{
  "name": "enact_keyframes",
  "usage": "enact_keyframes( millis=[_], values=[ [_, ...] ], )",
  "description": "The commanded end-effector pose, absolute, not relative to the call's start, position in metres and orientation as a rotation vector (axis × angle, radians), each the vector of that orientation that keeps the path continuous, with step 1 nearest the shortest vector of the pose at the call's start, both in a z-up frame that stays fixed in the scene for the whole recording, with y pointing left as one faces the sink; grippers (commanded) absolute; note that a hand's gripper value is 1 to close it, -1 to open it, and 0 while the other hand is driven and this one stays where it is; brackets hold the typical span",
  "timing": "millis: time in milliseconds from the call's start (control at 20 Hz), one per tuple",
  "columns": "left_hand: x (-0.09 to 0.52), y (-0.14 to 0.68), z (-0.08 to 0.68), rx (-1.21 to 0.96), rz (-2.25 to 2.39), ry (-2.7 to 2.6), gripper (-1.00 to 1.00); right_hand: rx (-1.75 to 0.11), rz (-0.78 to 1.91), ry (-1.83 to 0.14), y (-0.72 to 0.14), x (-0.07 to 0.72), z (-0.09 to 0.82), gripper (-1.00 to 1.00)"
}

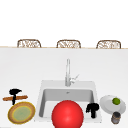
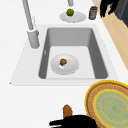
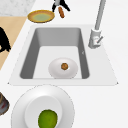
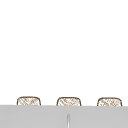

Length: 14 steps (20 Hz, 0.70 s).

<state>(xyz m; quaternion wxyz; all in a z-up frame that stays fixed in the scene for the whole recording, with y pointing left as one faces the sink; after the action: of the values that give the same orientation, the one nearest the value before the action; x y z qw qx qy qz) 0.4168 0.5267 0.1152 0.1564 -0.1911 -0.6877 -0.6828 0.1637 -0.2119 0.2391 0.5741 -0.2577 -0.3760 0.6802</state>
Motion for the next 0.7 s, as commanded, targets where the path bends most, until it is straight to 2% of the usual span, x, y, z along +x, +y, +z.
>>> enact_keyframes(
  millis=[0,250,300,400,650],
  values=[
    [0.433,0.532,0.097,-0.618,-1.871,-1.937,-1.0,-0.604,1.594,-0.881,-0.212,0.164,0.239,0.0],
    [0.45,0.541,0.087,-0.722,-1.787,-1.896,-1.0,-0.604,1.594,-0.881,-0.212,0.164,0.239,0.0],
    [0.453,0.542,0.086,-0.745,-1.764,-1.885,1.0,-0.604,1.594,-0.881,-0.212,0.164,0.239,0.0],
    [0.455,0.544,0.095,-0.784,-1.745,-1.874,1.0,-0.604,1.594,-0.881,-0.212,0.164,0.239,0.0],
    [0.442,0.541,0.098,-0.61,-1.843,-2.0,1.0,-0.604,1.594,-0.881,-0.212,0.164,0.239,0.0]
  ],
)
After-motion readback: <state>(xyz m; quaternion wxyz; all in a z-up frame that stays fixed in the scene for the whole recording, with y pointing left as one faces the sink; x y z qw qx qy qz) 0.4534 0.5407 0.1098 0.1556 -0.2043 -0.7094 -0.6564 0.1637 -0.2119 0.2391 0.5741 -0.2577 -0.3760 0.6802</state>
